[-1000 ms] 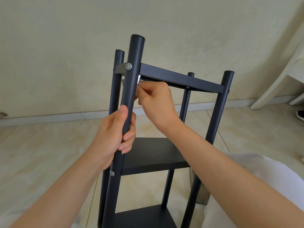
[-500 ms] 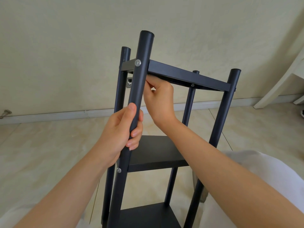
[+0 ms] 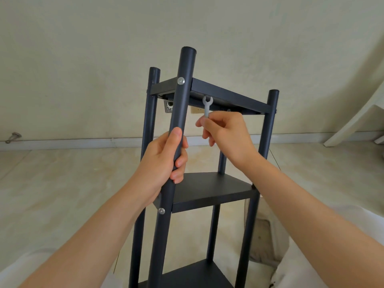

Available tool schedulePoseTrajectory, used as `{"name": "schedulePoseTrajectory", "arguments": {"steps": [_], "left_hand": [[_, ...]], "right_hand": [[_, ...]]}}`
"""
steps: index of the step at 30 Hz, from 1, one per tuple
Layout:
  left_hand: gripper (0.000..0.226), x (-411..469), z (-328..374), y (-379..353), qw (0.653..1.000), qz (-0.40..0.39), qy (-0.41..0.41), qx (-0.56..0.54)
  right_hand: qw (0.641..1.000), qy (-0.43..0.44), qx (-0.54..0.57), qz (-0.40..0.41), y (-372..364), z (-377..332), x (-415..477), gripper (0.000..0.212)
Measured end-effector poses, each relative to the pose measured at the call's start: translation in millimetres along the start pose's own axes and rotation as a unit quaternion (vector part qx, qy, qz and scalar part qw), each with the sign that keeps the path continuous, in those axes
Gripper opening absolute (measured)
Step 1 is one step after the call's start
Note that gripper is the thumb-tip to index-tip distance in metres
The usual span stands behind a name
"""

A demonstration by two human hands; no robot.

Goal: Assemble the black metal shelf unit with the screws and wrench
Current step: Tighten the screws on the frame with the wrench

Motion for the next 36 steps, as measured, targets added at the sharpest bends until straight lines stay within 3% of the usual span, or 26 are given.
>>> {"name": "schedulePoseTrajectory", "arguments": {"steps": [10,19,36], "left_hand": [[0.029,10.0,-4.2,-9.9,1.0,0.011,0.012,0.006],[0.016,8.8,-15.5,-19.6,0.998,-0.057,0.032,-0.024],[0.013,15.8,7.2,-19.8,0.996,0.0,-0.045,0.083]], "right_hand": [[0.994,0.008,0.089,-0.063,6.5,-18.7,-9.0,0.025],[0.987,0.0,0.119,-0.104,-3.7,-31.5,-4.0,0.021],[0.96,0.02,0.262,-0.1,-10.0,-44.1,22.1,0.019]]}}
Point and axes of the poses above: each hand's wrist, its own x-axis towards the middle knuckle, its own y-axis out of the back of the hand, z = x × y, the point moved 6 cm from there along x, towards the middle knuckle, and after that the axes turned 7 degrees about -x, right-handed, at the moved point
